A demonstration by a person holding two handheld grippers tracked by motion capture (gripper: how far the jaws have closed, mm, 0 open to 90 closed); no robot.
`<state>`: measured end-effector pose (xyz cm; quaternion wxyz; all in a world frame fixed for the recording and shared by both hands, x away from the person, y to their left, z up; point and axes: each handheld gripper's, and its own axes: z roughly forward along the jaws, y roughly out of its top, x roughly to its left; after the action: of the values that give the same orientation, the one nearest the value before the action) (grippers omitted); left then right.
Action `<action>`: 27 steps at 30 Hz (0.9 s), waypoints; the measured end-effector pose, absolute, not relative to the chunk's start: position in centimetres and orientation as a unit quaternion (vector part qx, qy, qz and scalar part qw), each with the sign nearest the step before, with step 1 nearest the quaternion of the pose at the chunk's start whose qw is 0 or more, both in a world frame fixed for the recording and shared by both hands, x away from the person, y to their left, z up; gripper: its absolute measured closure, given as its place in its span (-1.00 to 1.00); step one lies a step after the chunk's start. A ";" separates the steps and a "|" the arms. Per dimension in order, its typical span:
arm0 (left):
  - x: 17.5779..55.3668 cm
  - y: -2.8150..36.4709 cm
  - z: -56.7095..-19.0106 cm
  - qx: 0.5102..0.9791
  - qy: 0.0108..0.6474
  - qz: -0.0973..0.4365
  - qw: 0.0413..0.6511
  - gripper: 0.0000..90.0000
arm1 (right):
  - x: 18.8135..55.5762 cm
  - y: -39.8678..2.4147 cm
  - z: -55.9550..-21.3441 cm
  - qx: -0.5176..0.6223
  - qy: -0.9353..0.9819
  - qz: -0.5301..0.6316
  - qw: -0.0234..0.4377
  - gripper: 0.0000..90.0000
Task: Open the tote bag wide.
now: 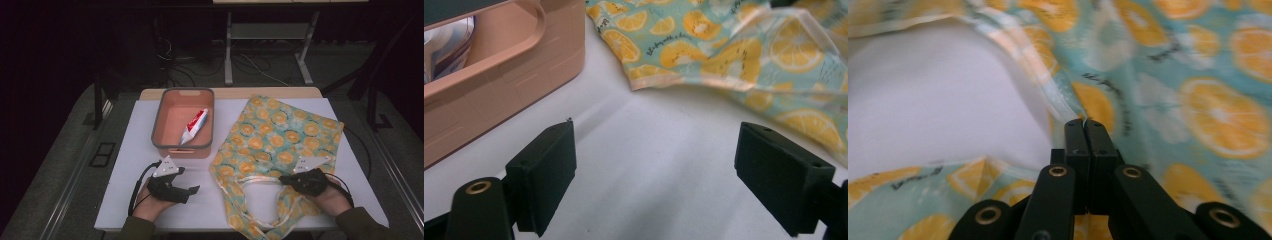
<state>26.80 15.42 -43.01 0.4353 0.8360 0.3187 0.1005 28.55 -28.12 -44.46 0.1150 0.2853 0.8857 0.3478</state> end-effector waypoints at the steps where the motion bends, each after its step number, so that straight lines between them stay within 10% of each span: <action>1: 26.8 15.4 -43.0 0.836 0.318 0.101 0.435 -0.65 | 29.4 -28.5 -44.4 0.300 0.880 0.344 0.132 0.99; 10: 26.9 15.5 -43.0 0.836 0.320 0.104 0.434 -0.65 | 33.0 -30.5 -44.6 0.378 0.847 0.334 0.171 0.99; 27: 27.1 15.6 -43.1 0.836 0.319 0.103 0.434 -0.65 | 29.9 -24.4 -43.1 0.305 0.864 0.390 0.092 0.99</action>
<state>27.07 15.56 -43.06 0.4338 0.8364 0.3190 0.1028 29.85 -24.36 -43.11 0.0917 0.3048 0.8640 0.3900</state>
